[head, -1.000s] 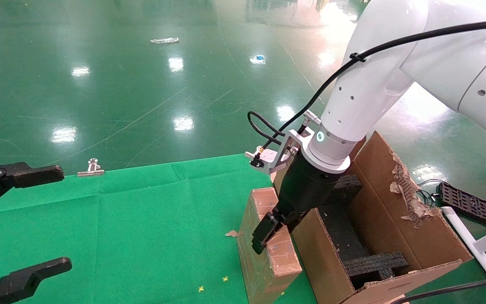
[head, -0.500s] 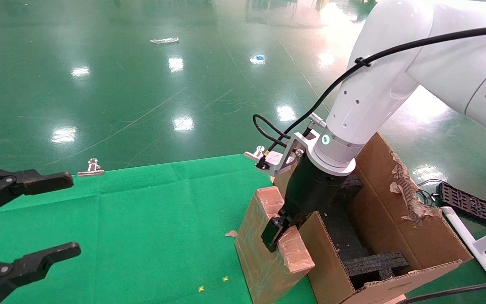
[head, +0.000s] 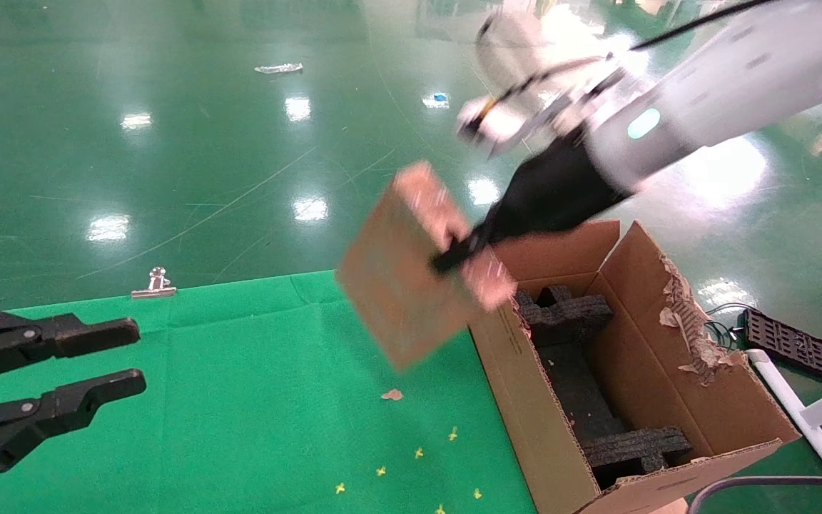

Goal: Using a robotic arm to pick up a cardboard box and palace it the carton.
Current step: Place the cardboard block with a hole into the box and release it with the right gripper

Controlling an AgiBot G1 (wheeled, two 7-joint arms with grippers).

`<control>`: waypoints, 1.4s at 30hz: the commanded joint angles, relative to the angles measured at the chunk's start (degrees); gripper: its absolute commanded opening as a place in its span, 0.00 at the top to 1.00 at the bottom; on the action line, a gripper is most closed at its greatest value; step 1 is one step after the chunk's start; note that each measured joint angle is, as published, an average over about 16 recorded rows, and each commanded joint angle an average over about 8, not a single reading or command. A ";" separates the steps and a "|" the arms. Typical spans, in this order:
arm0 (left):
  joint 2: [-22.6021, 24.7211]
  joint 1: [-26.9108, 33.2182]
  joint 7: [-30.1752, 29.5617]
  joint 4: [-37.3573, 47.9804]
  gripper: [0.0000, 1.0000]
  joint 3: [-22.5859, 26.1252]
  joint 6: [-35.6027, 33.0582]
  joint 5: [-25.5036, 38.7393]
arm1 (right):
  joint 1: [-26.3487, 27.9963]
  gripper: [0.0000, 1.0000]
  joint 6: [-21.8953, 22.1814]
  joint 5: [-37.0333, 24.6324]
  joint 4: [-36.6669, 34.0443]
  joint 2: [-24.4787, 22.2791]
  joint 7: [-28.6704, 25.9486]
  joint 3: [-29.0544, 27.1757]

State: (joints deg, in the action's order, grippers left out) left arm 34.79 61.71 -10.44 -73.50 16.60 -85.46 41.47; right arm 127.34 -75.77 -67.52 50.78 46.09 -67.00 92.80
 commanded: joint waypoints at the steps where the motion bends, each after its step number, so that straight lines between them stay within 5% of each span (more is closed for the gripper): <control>1: 0.00 0.00 0.00 0.00 1.00 0.01 0.00 -0.01 | 1.63 1.00 2.29 0.38 0.69 -2.58 2.65 -1.67; 9: -0.02 0.01 0.02 0.00 1.00 0.04 0.02 -0.03 | 8.23 1.00 5.39 -7.11 -4.05 -9.77 5.05 -1.68; 21: -0.03 0.02 0.04 0.00 0.98 0.08 0.03 -0.05 | 8.17 1.00 0.30 -14.96 -9.02 -14.03 2.89 3.18; 28: -0.04 0.02 0.05 0.00 0.16 0.10 0.05 -0.07 | 2.63 1.00 -1.48 -13.82 -13.23 -14.21 2.16 5.05; 30: -0.05 0.02 0.06 0.00 0.00 0.11 0.05 -0.08 | 0.99 1.00 -1.66 -13.50 -14.77 -13.83 2.46 5.47; 42: -0.06 0.03 0.08 0.00 0.00 0.15 0.07 -0.10 | -4.48 1.00 -1.67 -13.80 -24.26 -9.71 5.07 7.11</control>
State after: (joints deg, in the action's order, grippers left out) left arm 34.73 61.74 -10.36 -73.50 16.75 -85.40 41.36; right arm 122.66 -77.18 -81.23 26.59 36.46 -62.11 99.85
